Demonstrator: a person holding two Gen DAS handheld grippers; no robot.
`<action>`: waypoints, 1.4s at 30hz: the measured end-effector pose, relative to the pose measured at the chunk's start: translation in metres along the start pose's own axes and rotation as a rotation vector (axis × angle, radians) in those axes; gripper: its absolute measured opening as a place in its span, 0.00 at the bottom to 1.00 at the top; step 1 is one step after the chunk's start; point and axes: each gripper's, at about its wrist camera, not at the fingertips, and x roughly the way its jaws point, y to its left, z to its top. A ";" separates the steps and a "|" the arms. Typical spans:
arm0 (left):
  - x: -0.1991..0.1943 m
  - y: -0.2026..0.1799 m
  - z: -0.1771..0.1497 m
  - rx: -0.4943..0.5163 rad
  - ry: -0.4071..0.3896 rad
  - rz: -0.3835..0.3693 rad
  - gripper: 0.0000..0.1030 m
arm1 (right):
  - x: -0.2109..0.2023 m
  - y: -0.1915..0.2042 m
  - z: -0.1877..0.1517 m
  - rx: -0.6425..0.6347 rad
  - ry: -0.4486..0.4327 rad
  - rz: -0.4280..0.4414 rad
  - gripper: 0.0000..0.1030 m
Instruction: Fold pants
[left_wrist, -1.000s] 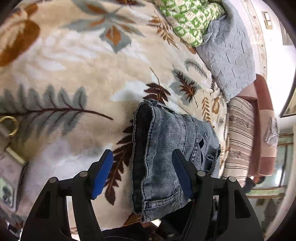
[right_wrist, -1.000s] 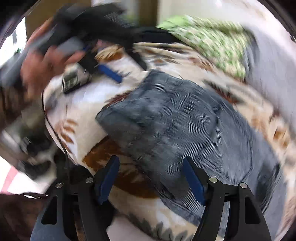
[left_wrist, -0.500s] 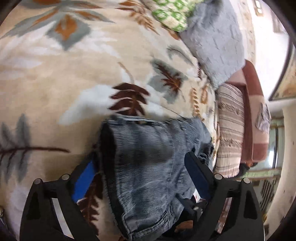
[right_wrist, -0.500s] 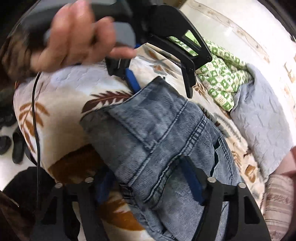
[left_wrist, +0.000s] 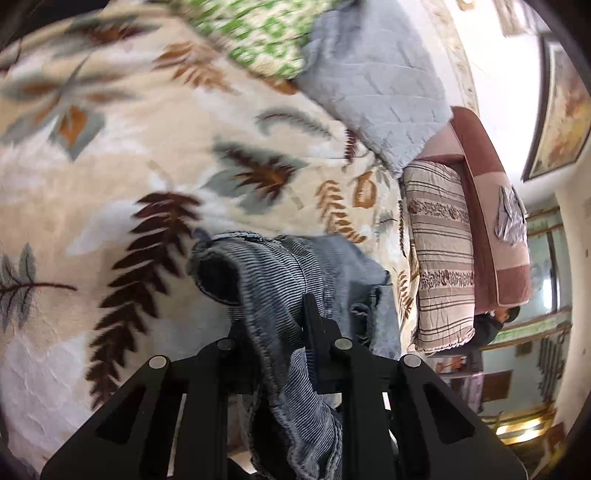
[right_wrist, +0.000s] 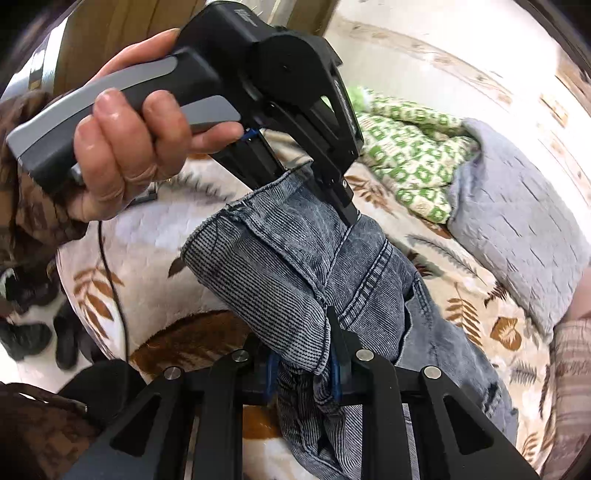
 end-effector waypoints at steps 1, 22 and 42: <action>-0.002 -0.017 0.000 0.023 -0.009 0.004 0.15 | -0.008 -0.008 -0.001 0.029 -0.014 0.001 0.21; 0.257 -0.253 -0.040 0.410 0.315 0.309 0.16 | -0.059 -0.212 -0.194 0.943 -0.023 0.206 0.26; 0.248 -0.320 -0.015 0.905 0.429 0.426 0.68 | -0.067 -0.257 -0.269 1.286 -0.157 0.457 0.68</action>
